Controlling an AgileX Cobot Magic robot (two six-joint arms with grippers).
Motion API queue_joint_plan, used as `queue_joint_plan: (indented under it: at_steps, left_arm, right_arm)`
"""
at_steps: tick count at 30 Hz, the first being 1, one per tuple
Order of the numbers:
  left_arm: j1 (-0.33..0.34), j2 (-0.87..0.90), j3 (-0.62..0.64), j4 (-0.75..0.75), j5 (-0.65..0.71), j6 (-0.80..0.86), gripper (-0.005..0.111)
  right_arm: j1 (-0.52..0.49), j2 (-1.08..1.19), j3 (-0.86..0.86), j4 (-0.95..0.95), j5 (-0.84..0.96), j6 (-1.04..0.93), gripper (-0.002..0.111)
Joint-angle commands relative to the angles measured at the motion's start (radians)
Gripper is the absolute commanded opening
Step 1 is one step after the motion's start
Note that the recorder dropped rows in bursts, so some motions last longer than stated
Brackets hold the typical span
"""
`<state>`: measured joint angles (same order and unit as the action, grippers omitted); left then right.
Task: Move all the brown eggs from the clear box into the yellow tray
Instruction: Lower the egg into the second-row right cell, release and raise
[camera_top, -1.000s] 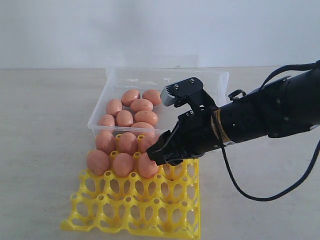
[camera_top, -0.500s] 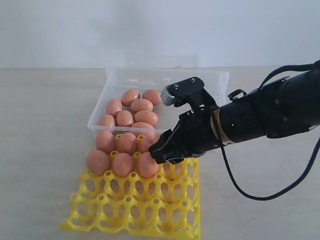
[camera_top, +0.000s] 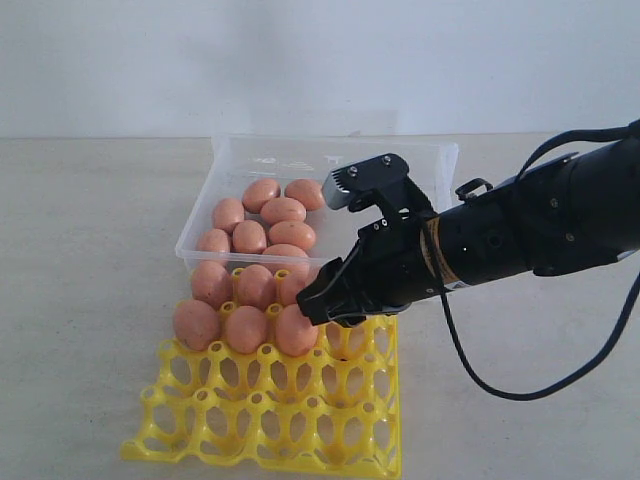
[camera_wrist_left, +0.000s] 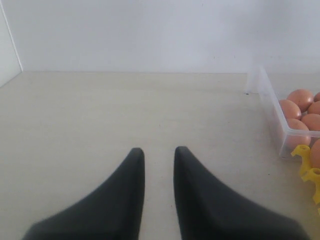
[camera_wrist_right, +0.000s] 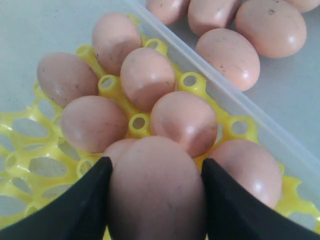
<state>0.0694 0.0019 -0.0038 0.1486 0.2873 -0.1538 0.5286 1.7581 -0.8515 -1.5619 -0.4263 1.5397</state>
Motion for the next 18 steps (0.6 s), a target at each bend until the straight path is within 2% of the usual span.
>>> queue_joint_plan:
  at_steps: [1, 5, 18]
  left_arm:
    - [-0.009, -0.002, 0.004, -0.003, -0.003, -0.008, 0.022]
    - [-0.009, -0.002, 0.004, -0.003, -0.003, -0.008, 0.022]
    - [-0.009, -0.002, 0.004, -0.003, -0.003, -0.008, 0.022]
  right_arm:
    - [0.003, -0.002, -0.005, 0.005, -0.003, 0.028, 0.049]
    - [0.003, -0.002, -0.005, 0.005, -0.006, 0.032, 0.060]
    - [0.003, -0.002, -0.005, 0.005, -0.014, 0.035, 0.059]
